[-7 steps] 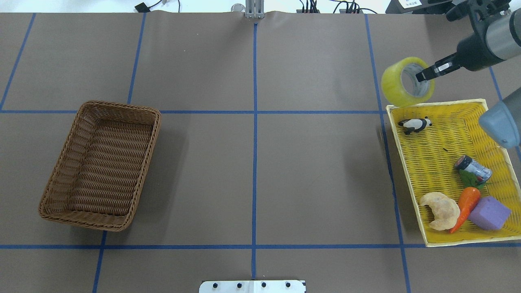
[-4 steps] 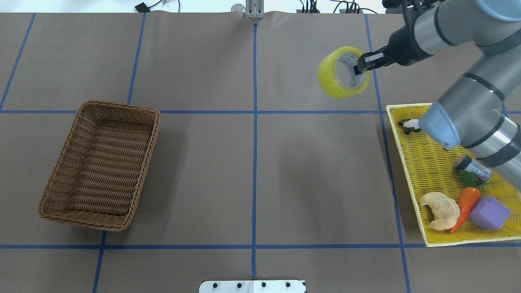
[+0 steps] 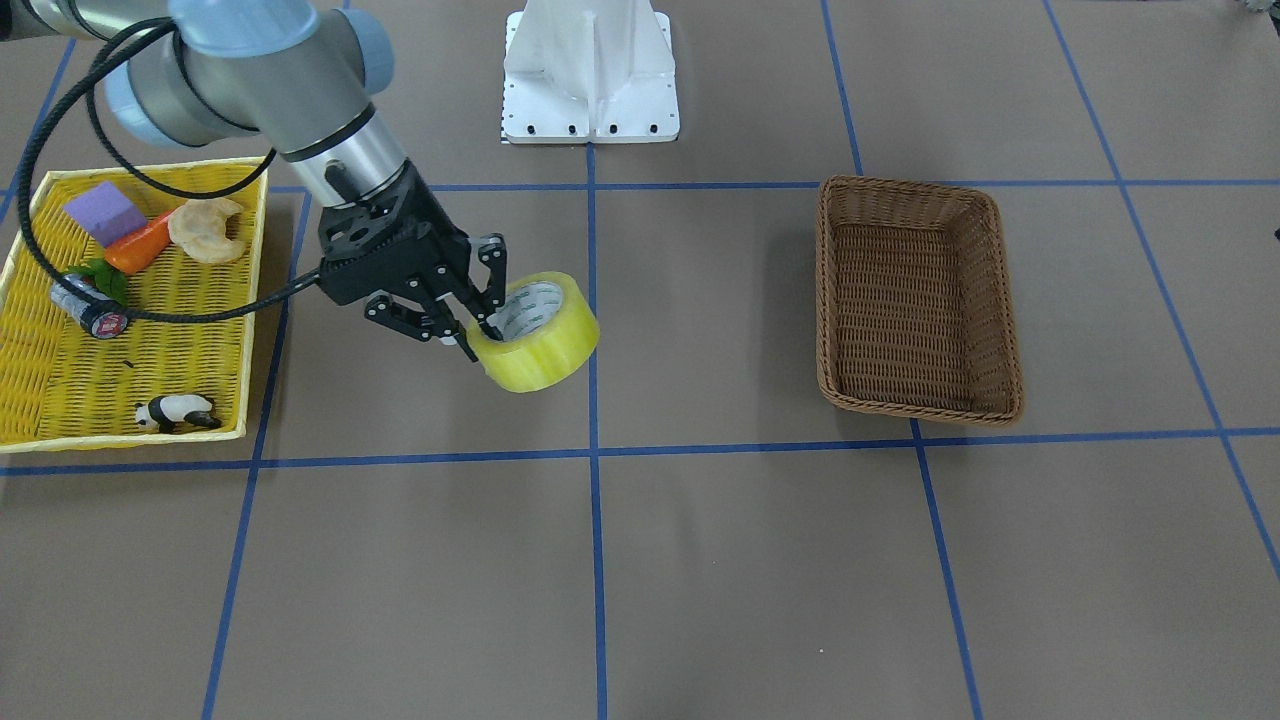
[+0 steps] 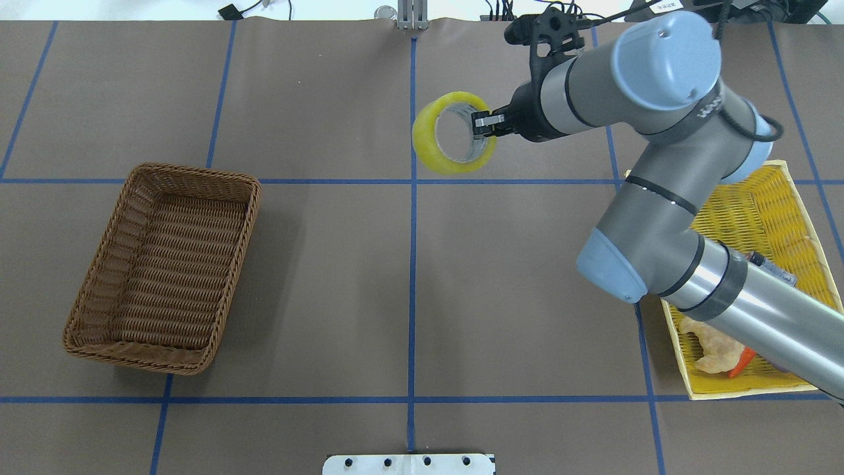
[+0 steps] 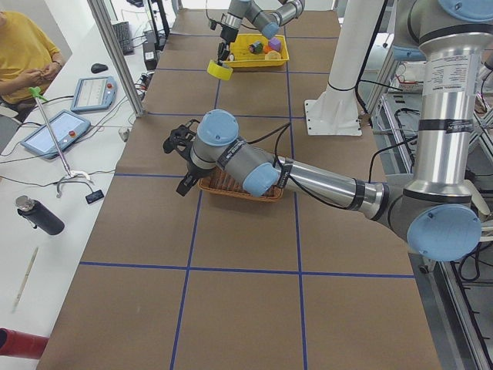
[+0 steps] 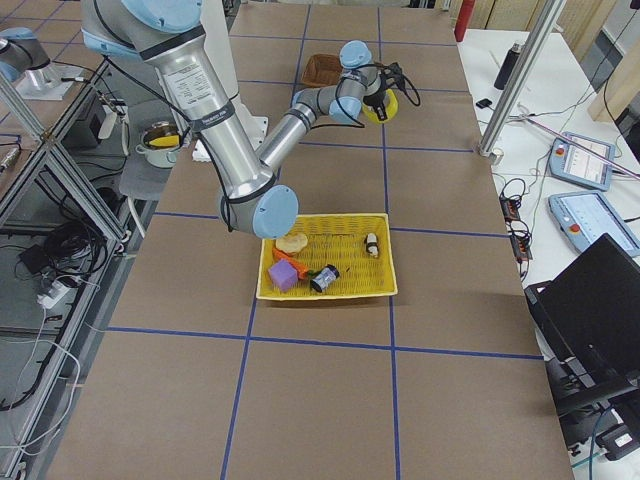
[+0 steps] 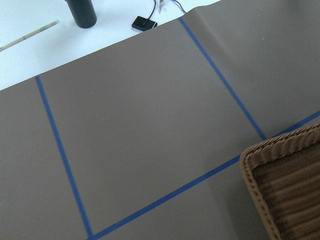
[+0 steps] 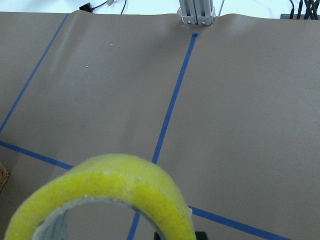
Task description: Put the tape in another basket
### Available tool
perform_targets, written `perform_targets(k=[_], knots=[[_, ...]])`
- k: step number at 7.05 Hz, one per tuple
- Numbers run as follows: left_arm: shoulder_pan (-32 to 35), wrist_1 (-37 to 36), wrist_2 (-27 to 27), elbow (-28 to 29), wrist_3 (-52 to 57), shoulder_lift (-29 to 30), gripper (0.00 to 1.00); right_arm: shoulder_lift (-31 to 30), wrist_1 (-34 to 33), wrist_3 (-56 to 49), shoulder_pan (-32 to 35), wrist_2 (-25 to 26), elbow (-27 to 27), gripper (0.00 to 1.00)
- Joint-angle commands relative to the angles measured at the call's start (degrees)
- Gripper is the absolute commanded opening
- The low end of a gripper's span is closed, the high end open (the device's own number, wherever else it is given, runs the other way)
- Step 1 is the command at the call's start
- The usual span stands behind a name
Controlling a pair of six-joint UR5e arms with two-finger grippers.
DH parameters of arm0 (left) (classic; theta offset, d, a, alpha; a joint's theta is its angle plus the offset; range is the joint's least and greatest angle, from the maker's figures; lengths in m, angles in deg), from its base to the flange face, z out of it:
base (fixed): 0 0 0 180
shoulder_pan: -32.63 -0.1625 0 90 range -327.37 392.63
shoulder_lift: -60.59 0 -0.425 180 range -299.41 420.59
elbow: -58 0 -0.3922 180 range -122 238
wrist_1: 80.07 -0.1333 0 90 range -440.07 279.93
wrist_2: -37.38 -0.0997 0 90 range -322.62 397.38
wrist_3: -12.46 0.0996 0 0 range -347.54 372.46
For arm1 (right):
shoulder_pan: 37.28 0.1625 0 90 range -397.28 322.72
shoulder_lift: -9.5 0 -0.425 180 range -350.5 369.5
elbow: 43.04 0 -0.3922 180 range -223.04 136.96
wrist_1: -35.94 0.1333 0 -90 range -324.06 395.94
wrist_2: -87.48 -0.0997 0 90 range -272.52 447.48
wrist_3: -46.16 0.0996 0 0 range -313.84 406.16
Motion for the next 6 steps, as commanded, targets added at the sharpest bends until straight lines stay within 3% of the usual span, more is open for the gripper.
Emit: perform_targets(k=[1,3,6], knots=[[-6.7,13.5,-3.4,0.2,-20.0,3.5,0.99,2.2,0.0,1.4,-3.3,4.3,0.1,0.0],[-13.8,22.4,-6.5,-0.3,-35.9,8.0,0.99,3.5,0.1,1.5,-6.3,8.0,0.2,0.0],[-24.2,27.4,-12.6,-0.6,-45.8,13.8,0.99,4.0,6.4,4.0,-10.9,14.6,1.7,0.0]])
